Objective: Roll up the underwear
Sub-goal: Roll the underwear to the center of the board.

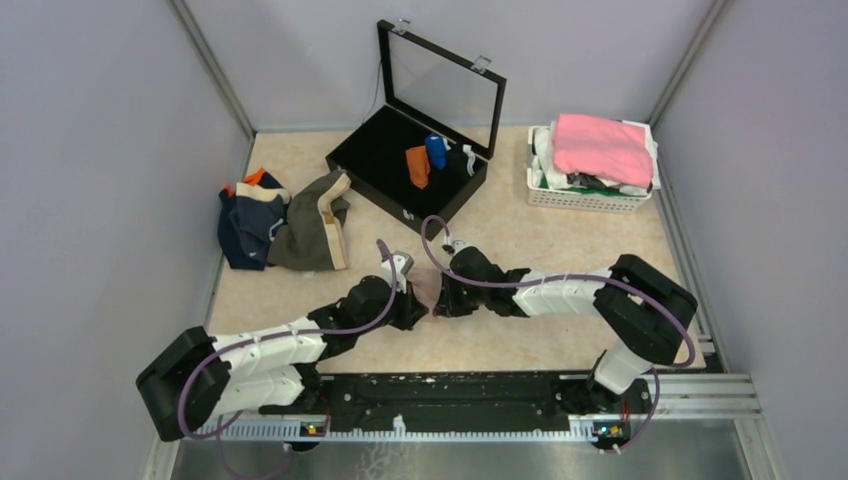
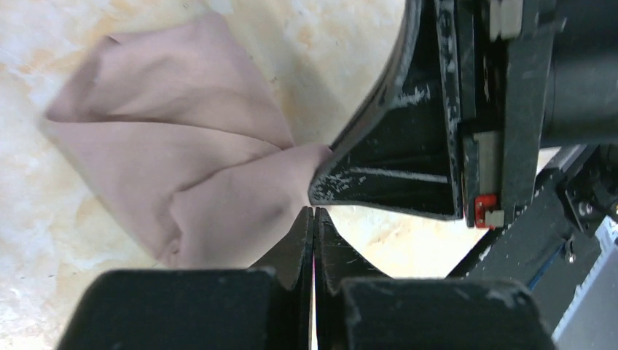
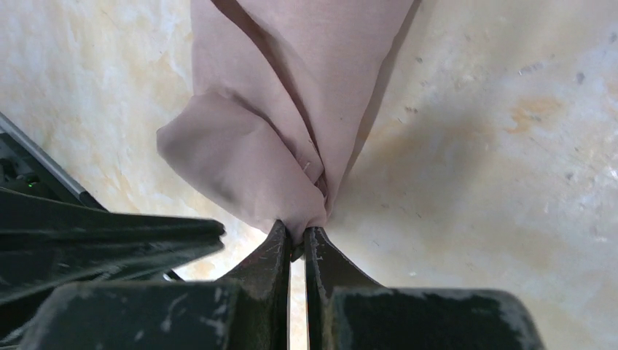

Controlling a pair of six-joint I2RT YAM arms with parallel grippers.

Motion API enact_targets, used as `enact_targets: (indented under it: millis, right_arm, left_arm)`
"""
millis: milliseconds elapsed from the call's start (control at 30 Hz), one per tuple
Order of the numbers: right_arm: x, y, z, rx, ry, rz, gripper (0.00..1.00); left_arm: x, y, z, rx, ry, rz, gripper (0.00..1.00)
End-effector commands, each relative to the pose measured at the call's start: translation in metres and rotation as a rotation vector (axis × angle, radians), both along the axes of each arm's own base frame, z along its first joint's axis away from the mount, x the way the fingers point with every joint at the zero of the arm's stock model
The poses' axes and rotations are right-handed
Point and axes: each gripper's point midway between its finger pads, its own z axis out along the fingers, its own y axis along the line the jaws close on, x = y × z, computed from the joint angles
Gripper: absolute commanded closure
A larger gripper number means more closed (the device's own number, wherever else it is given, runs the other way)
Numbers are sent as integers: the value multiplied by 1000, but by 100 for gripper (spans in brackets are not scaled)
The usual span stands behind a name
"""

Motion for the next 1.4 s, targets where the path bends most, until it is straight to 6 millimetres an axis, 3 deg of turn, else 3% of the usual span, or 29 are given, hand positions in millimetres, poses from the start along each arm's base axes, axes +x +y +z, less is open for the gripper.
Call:
enact_targets:
  millis: [0,233,367,467,600,767,1300,1367]
  right_arm:
    - [7,17,12,36,-9,51,100]
    - [8,17,14,31,-7,65,100]
    - [8,16,14,26,-7,72,100]
    - [9,16,14,24,-7,74,100]
    - [9,15,13,21,-7,73,100]
    - [10,14,13,23,-7,75,100]
    - [4,23,10,55,36,135,100]
    - [5,22,11,55,32,131,96]
  left_arm:
    - [-7,-6,-6,-10,-8,-71,100]
    - [11,21,-36,115,44,124,100]
    - [14,28,-39,123,50,180,100]
    - [11,20,-27,65,19,135,100]
    - [7,4,7,-42,-64,36,100]
    - [12,5,29,-64,-128,42,100]
    - [25,22,-15,61,-47,171,100]
    - [25,25,-20,79,-36,181,100]
